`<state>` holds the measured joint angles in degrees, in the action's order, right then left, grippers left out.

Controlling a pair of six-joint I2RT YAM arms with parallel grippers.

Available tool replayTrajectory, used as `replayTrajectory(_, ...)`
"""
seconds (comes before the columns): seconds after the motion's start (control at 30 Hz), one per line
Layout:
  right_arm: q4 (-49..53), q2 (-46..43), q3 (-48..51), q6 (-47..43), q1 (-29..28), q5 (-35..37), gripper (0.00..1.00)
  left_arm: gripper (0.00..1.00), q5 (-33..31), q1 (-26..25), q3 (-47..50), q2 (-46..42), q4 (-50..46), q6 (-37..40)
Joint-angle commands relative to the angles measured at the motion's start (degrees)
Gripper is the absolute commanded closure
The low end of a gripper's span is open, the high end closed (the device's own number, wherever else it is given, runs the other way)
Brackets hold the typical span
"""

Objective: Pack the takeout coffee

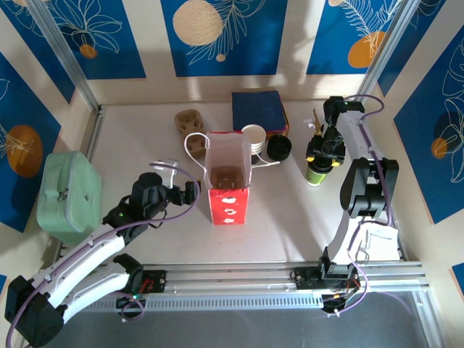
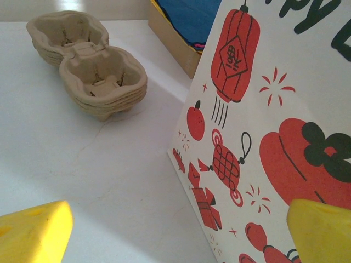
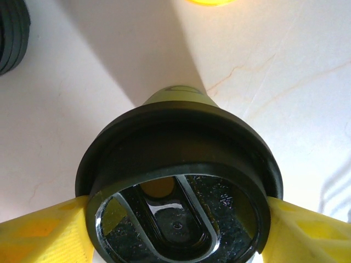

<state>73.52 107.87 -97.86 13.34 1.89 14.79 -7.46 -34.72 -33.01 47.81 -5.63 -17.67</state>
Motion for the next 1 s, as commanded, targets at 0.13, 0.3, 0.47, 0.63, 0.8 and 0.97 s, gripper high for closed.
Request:
replayTrajectory(0.13,6.32,-8.24,-0.41,2.72,-5.55,-1.54,0.32,0.01,0.14,0.43,-2.52,-0.71,-1.05,0.88)
replayTrajectory(0.3,8.89,-10.49,-0.85,2.93,-10.43,0.04,0.32,0.01,0.00,0.36,-2.36,-0.79,-0.96,1.34)
replayTrajectory(0.47,10.51,-13.48,-0.73,4.36,-14.41,0.16,0.32,0.00,1.43,0.38,-1.37,-1.50,0.44,1.41)
replayTrajectory(0.63,12.79,-15.48,-2.08,5.75,-16.89,1.14,0.33,0.02,3.42,0.28,-1.00,-0.91,1.36,1.44)
replayTrajectory(0.8,15.00,-16.97,-5.18,6.26,-18.15,2.85,0.32,0.04,5.51,-0.08,-0.58,0.52,2.78,1.46)
replayTrajectory(0.97,17.21,-17.72,-10.44,6.81,-19.02,3.43,0.35,0.07,7.35,-1.07,1.22,1.88,6.74,1.67)
